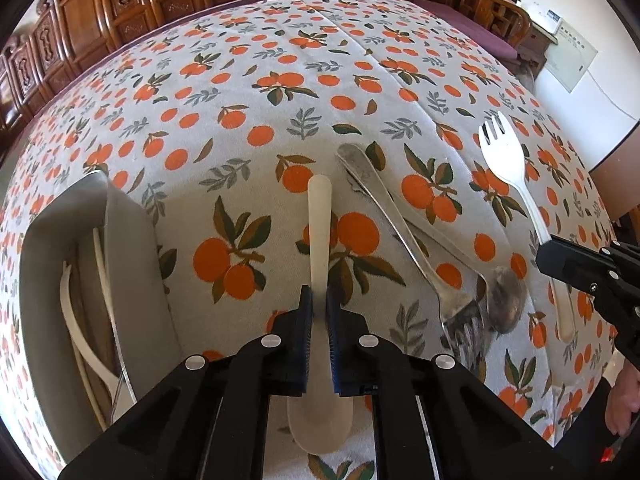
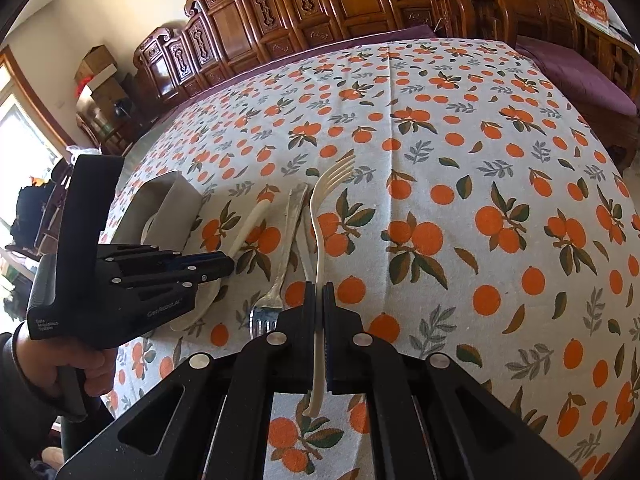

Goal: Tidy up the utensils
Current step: 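Grasp a white plastic spoon with the left tool while the right tool holds the fork, then lower the white plastic spoon into the grey tray and open the left tool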

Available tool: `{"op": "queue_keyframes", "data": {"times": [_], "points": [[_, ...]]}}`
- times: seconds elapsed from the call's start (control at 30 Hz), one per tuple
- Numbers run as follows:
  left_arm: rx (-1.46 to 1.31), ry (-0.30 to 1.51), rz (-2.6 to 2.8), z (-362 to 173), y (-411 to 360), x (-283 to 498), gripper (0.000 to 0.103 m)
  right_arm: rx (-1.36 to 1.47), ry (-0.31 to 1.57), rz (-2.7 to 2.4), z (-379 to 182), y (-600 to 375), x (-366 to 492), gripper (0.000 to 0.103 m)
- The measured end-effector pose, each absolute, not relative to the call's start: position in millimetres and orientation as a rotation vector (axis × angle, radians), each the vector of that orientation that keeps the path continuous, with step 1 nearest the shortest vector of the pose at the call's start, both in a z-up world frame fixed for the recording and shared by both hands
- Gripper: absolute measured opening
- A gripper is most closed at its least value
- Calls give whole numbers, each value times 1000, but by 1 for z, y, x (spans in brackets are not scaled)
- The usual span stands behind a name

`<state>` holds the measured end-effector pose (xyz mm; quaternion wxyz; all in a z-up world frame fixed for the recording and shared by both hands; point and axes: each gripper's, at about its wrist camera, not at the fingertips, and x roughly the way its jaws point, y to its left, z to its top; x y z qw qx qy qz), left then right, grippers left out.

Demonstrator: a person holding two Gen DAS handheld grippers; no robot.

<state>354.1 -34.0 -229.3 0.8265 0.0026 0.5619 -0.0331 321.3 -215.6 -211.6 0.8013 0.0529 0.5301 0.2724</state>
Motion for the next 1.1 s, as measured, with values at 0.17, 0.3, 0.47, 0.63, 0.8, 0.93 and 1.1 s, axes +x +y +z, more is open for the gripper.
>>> {"op": "queue_keyframes", "data": {"times": [0.17, 0.3, 0.47, 0.63, 0.8, 0.93, 1.1], "points": [[-16, 1170, -75, -218, -25, 340, 6, 108, 1131, 596, -206, -210, 315, 5], [-30, 1139, -77, -202, -19, 328, 6, 103, 1123, 606, -199, -204, 309, 5], [-42, 1094, -75, -182, -11, 312, 6, 96, 1104, 624, -185, -194, 301, 5], [-50, 1050, -69, -161, -2, 297, 6, 85, 1081, 646, -170, -181, 294, 5], [-64, 1018, -56, -149, 10, 287, 6, 77, 1066, 668, -158, -169, 287, 5], [-79, 1001, -38, -144, 25, 280, 6, 70, 1056, 689, -151, -157, 284, 5], [-98, 989, -11, -141, 45, 275, 6, 62, 1049, 712, -145, -144, 281, 5]]}}
